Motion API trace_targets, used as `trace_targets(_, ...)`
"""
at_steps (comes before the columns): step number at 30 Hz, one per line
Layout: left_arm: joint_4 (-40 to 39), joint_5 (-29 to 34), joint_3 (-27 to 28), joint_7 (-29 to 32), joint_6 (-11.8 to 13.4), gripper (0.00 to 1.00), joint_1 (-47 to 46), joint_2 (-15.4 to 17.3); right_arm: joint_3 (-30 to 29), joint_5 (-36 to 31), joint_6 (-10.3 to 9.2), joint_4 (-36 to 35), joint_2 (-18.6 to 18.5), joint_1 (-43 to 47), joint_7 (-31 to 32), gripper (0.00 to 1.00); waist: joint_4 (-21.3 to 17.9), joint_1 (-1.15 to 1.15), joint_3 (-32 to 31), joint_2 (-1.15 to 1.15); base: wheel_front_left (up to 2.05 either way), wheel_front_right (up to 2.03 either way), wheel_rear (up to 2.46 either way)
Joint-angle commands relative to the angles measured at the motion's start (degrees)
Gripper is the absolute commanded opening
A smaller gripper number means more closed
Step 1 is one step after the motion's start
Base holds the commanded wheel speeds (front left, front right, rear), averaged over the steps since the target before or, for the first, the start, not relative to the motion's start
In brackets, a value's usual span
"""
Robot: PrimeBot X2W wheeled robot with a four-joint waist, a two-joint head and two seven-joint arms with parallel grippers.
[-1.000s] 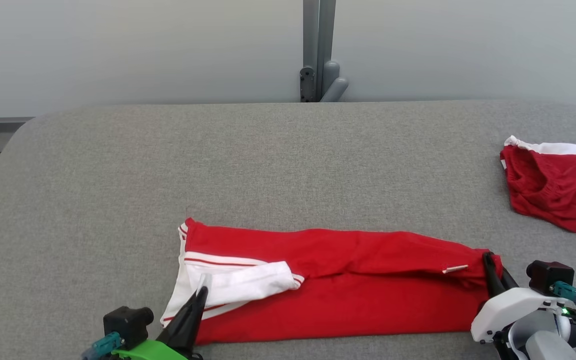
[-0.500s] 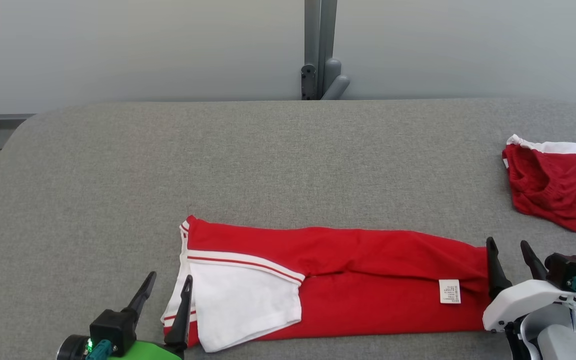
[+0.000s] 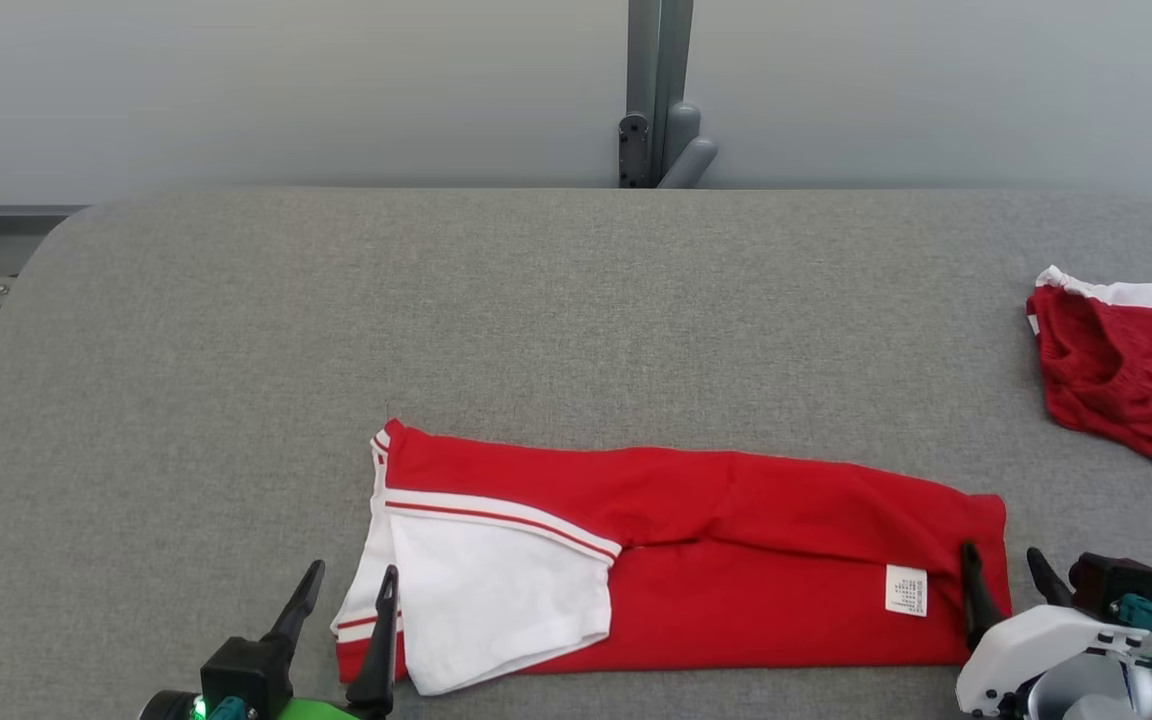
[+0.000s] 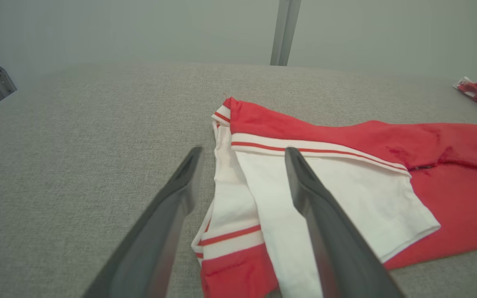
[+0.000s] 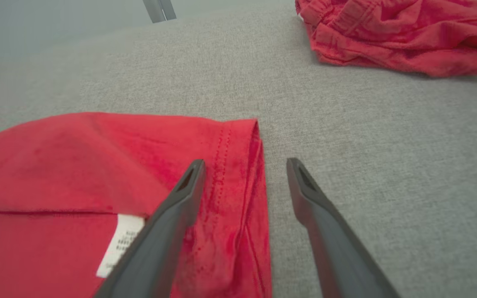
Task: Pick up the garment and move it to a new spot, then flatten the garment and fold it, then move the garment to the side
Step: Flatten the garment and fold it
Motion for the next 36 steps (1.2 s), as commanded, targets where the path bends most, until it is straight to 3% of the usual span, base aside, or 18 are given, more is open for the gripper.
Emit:
trace_targets(1, 0.01, 0.39, 0.0, 0.01, -0.36, 1.0, 0.06, -0.45, -0.27, -0.41, -0.09, 1.84, -0.2, -0.71, 0.01, 1.0, 0.57, 0.0, 0.39, 0.07, 0.0, 0.0, 0.0)
trace_targets(8, 0.01, -0.11, -0.06, 0.01, -0.38, 1.0, -0.61, -0.75, 1.3, 1.16, -0.07, 10.62, 0.68, -3.35, 0.14, 1.0, 1.55, 0.0, 1.02, 0.07, 0.0, 0.0, 0.0)
trace_targets(9, -0.05, -0.24, -0.13, 0.01, -0.38, 1.0, -0.65, -0.59, 1.7, 1.58, -0.06, 11.55, 0.77, -3.71, 0.16, 0.81, 1.61, 0.0, 1.13, 0.07, 0.0, 0.0, 0.0)
trace_targets(10, -0.09, -0.34, -0.15, 0.01, -0.38, 1.0, -0.72, -0.46, 1.93, 2.27, -0.05, 11.71, 0.89, -4.16, 0.19, 0.1, 1.64, 0.0, 1.27, 0.07, 0.0, 0.0, 0.0)
trace_targets(11, -0.12, -0.44, -0.15, 0.01, -0.39, 1.0, -0.82, -0.38, 2.15, 2.62, -0.04, 11.65, 0.79, -4.39, 0.22, 0.0, 1.65, 0.0, 1.38, 0.07, 0.0, 0.0, 0.0)
trace_targets(21, -0.32, -1.08, -0.43, 0.01, -0.39, 1.0, -1.62, -0.28, -2.36, 2.22, -0.16, 9.13, -2.69, -5.7, 0.07, 0.0, 1.19, 0.0, 2.47, 0.07, 0.0, 0.0, 0.0)
trace_targets(28, 0.25, -1.42, -0.95, 0.01, -0.33, 1.0, -1.65, -0.06, -6.85, -1.43, -0.11, 4.86, -2.93, -6.48, 0.01, 0.0, 0.42, 0.0, 2.63, 0.07, 0.0, 0.0, 0.0)
trace_targets(31, 0.55, -1.47, -0.98, 0.01, -0.33, 1.0, -1.39, -0.19, -5.25, -1.76, -0.1, 1.76, -1.99, -6.0, 0.01, 0.0, -0.05, 0.0, 2.37, 0.07, 0.0, 0.0, 0.0)
trace_targets(36, 0.93, -1.52, -1.27, 0.01, -0.33, 1.0, -1.13, -0.4, 3.62, 1.62, -0.09, -4.91, -0.89, -3.43, 0.01, 0.0, -0.9, 0.0, 1.82, 0.07, 0.0, 0.0, 0.0)
